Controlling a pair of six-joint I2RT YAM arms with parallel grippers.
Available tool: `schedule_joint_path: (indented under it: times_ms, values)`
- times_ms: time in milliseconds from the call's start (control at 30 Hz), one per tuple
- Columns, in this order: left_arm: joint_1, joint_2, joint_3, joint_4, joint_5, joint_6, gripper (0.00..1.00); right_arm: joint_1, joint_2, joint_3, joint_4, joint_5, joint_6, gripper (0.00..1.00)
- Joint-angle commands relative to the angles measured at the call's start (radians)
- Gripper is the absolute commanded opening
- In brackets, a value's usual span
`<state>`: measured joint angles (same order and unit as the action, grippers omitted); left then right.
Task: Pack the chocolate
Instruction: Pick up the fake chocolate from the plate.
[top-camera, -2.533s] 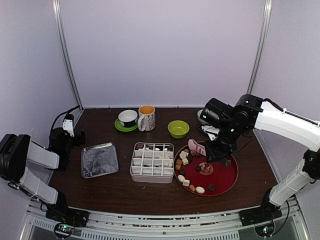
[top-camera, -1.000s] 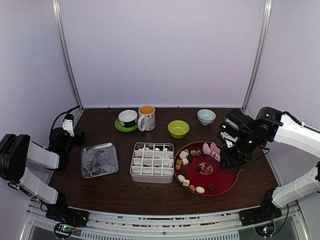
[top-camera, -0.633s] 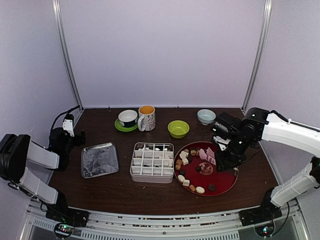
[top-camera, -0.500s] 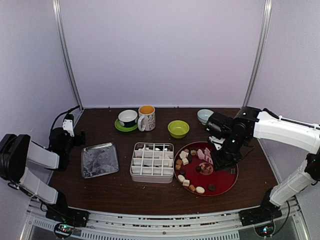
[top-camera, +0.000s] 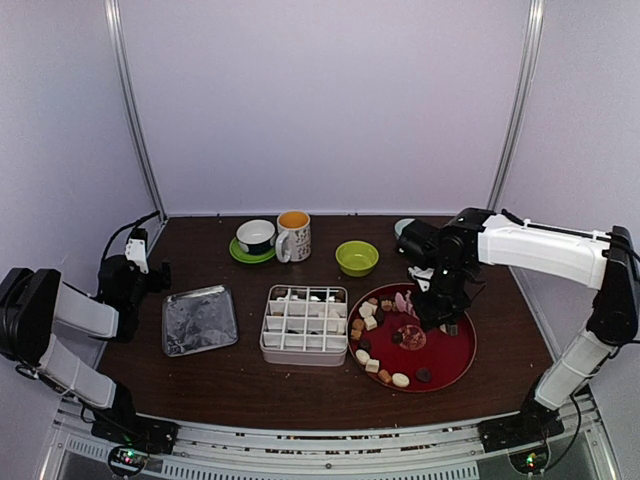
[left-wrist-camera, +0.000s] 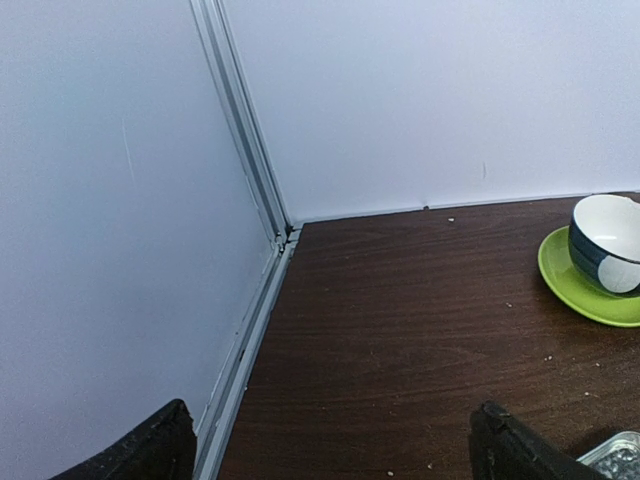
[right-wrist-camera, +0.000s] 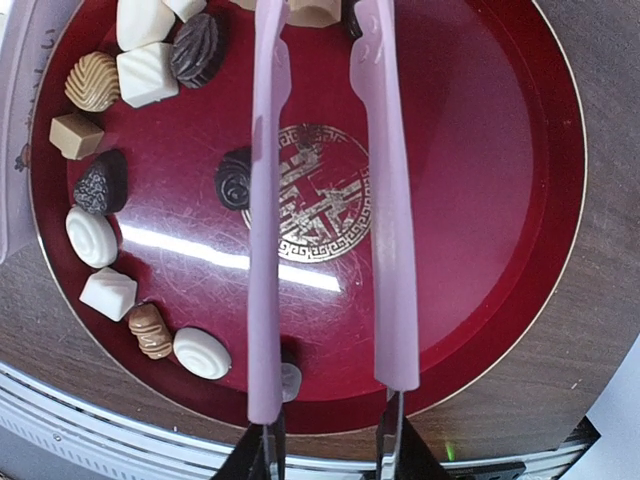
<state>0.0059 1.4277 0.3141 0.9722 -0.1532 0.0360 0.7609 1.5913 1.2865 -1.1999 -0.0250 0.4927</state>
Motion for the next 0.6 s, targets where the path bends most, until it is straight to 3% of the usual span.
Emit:
schedule_joint_path:
  times_ms: [0,567]
  values:
    - [0.008,-0.003,0.009,0.057,0.009,0.01,0.98,-0.014,0.017,0.042,0.021,0.022,-0.045,0.31]
    - [0.008,-0.003,0.008,0.058,0.008,0.01,0.98,-0.049,0.054,0.025,0.08,-0.041,-0.062,0.3]
